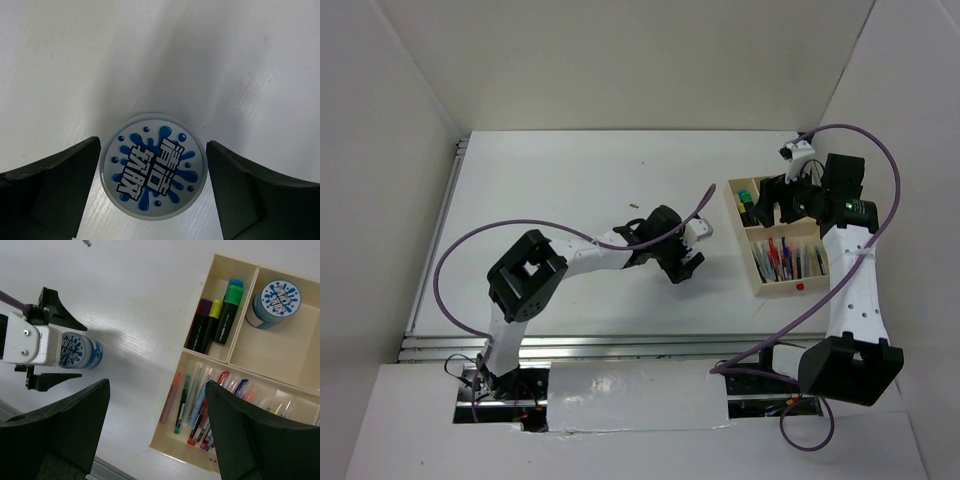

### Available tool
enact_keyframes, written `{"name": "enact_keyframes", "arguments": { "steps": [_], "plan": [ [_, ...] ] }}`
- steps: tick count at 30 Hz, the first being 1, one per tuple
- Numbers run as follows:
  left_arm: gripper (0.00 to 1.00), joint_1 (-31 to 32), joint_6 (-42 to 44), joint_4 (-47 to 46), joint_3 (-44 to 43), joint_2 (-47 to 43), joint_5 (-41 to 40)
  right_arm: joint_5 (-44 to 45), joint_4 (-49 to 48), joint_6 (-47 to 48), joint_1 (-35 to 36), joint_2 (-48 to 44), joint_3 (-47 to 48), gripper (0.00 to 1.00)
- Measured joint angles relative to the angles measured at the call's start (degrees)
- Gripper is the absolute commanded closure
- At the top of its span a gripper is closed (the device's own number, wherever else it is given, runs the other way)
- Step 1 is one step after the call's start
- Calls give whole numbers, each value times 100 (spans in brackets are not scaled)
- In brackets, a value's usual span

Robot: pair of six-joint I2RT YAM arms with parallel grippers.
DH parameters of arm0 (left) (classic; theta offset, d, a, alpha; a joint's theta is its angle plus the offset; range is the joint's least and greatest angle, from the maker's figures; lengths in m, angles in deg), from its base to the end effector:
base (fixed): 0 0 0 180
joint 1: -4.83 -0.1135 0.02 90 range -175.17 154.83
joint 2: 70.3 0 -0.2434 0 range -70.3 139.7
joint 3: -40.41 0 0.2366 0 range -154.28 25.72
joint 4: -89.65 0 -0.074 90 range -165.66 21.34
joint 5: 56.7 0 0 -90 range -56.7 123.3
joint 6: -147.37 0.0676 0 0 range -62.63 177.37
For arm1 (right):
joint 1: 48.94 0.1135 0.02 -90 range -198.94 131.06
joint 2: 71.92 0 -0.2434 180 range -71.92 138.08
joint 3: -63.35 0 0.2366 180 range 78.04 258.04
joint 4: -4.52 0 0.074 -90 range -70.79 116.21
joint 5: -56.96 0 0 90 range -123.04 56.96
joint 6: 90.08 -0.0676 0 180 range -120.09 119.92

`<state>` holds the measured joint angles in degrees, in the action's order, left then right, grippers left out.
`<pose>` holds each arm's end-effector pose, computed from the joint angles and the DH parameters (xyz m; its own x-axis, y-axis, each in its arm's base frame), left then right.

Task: Sort the stationery into containers
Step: Move the stationery to the center of the board, then pick up the stationery from the center of the board.

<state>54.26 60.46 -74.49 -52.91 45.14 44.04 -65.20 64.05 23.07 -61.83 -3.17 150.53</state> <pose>0.2860 -0.3534 0.1578 -0.3543 0.4952 -0.7933 0.8622 0.5014 -0.0720 0.2567 -0.0218 0.3289 -0.5097 -0.2248 -0.8304 -0.4378 0.8987 0.0255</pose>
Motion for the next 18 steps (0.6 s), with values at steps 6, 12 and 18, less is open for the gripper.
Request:
{"name": "enact_keyframes", "arguments": {
  "steps": [6,12,18],
  "plan": [
    [1,4,-2,195,2,-173,256,-9,170,210,-55,9,-52,17],
    [1,-422,-564,662,-133,-1451,1134,61,258,306,105,76,-55,17],
    [1,-2013,-1410,660,-352,-2544,1821,236,227,208,745,284,-129,15]
  ]
}}
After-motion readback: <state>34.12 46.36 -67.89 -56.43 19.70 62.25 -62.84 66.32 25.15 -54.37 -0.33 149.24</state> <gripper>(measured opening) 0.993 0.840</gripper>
